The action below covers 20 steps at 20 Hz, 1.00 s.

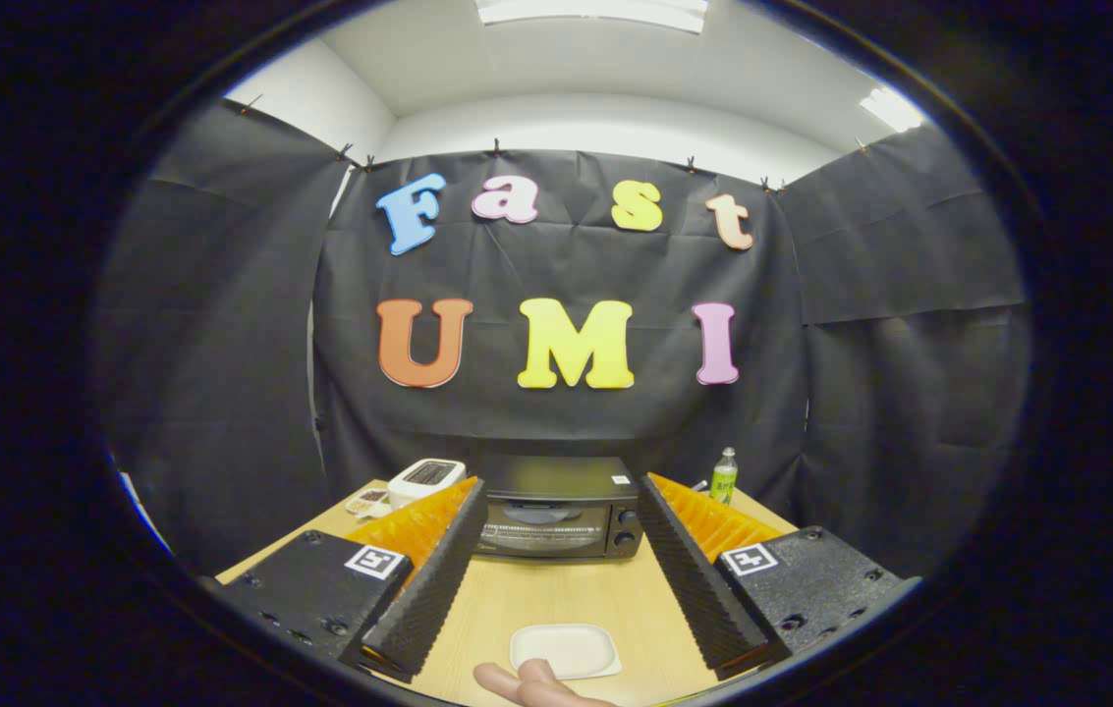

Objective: Open the toaster oven, put the food inside, and close the toaster oven door.

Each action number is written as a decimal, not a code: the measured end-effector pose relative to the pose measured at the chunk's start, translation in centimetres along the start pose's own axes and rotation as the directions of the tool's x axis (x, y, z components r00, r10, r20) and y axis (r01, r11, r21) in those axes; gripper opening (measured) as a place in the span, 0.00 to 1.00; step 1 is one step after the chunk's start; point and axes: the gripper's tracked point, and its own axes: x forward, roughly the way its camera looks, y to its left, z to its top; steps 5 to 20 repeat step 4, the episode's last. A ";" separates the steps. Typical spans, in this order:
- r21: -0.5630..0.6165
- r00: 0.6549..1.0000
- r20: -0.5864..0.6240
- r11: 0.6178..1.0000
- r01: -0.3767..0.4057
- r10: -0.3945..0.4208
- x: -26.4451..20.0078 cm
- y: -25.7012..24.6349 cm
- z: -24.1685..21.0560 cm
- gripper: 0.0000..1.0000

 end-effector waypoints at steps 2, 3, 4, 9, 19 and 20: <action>-0.011 1.000 0.003 1.000 -0.012 0.012 -0.3 0.5 0.1 1.00; -0.010 1.000 -0.004 1.000 -0.015 0.015 -0.3 0.7 -0.2 1.00; -0.006 1.000 -0.011 1.000 -0.022 0.021 -0.2 0.9 -0.5 1.00; -0.006 1.000 -0.011 1.000 -0.022 0.021 -0.2 0.9 -0.5 1.00; -0.006 1.000 -0.011 1.000 -0.022 0.021 -0.2 0.9 -0.5 1.00; -0.006 1.000 -0.011 1.000 -0.022 0.021 -0.2 0.9 -0.5 1.00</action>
